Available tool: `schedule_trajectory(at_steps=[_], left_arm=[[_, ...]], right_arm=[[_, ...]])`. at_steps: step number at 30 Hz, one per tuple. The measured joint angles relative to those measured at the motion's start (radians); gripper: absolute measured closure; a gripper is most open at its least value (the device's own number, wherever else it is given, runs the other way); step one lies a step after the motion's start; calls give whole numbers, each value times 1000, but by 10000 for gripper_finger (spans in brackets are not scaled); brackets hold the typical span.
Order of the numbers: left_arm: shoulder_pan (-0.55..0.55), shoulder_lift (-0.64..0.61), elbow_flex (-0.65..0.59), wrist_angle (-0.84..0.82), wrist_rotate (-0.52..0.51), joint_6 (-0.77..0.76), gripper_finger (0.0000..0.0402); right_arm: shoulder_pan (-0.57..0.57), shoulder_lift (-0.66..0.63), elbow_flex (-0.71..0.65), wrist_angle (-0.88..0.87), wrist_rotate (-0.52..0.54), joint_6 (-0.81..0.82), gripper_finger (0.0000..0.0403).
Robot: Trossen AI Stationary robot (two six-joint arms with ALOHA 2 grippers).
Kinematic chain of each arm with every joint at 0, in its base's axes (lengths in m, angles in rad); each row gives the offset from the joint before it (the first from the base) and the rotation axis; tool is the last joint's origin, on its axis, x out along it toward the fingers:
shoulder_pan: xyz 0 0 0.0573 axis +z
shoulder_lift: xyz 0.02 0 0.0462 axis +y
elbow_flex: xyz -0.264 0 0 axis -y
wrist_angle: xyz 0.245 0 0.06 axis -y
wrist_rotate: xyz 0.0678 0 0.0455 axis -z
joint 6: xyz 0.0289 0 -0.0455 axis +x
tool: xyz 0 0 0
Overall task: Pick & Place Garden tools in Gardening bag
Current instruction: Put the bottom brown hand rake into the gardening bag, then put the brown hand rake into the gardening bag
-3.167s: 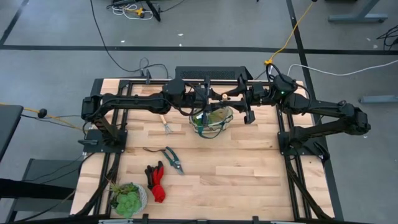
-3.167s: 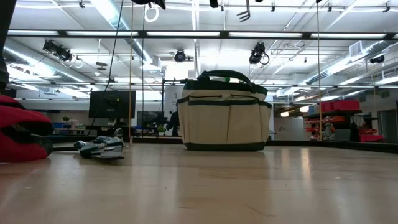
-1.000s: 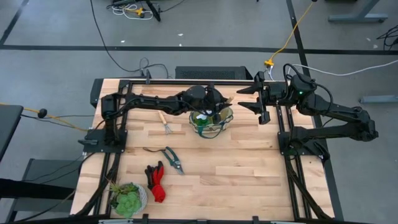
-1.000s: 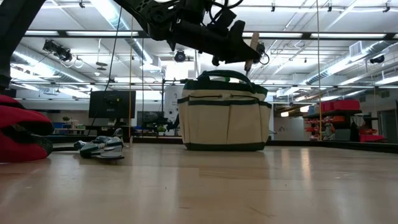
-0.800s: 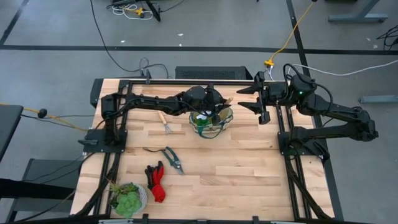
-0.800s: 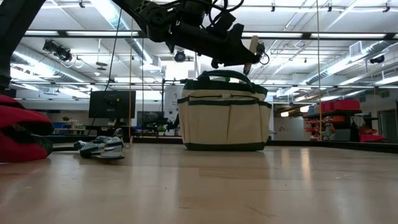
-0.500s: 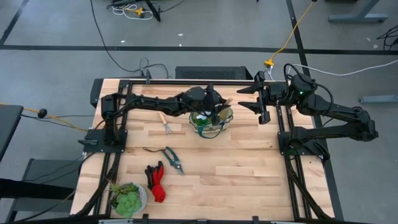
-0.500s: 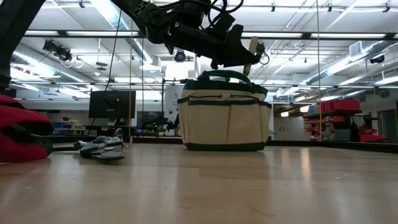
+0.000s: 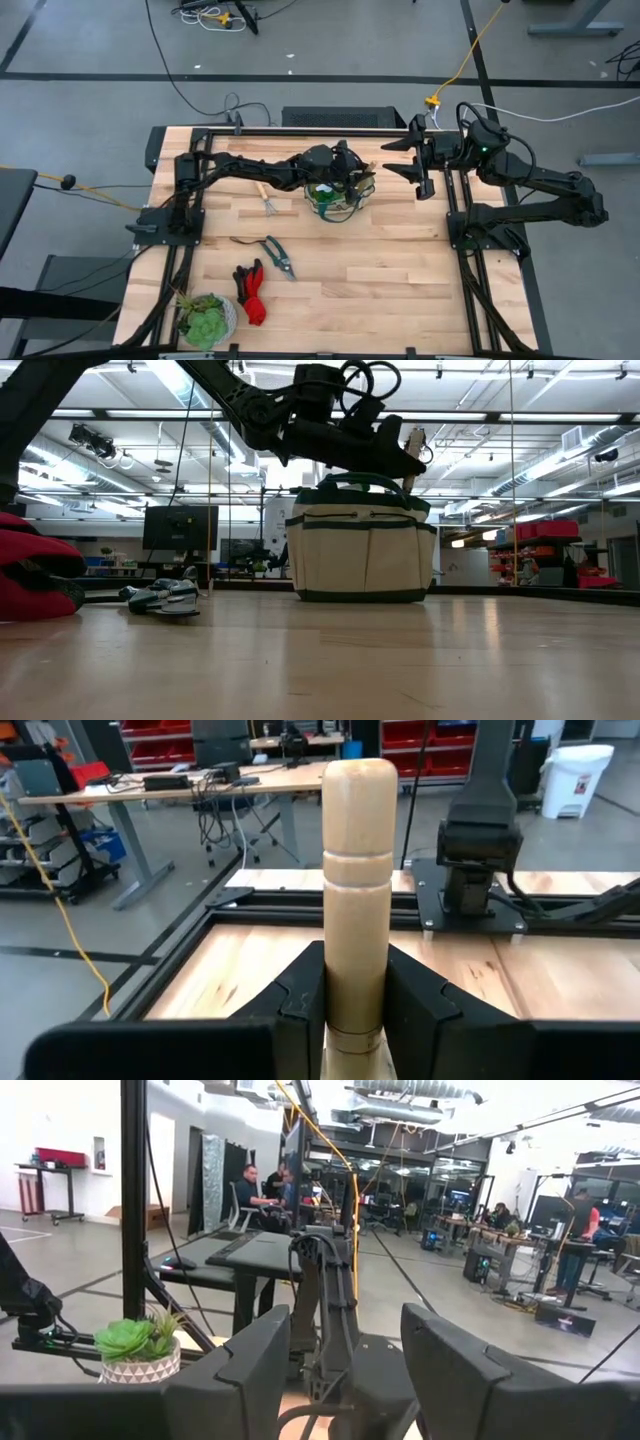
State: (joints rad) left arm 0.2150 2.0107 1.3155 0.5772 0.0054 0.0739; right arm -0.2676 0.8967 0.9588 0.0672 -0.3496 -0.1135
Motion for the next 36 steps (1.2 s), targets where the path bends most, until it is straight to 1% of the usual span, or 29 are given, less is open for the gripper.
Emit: schedule_trajectory(at_steps=[3,9,20,24,32,36], left_arm=[[0,0,0,-6,-4,-3,316],[0,0,0,-3,-4,-3,320],[0,0,0,-14,-2,-37,284],[-5,1,0,-14,-2,-37,254],[-5,-1,0,-15,-11,-53,176],[-5,-36,-1,-28,-11,-55,157]], right_arm=[[0,0,0,0,0,0,209],[0,0,0,-1,1,0,209],[0,0,0,-1,1,0,209],[0,0,0,-1,1,0,209],[0,0,0,-1,1,0,209],[0,0,0,-2,1,0,209]])
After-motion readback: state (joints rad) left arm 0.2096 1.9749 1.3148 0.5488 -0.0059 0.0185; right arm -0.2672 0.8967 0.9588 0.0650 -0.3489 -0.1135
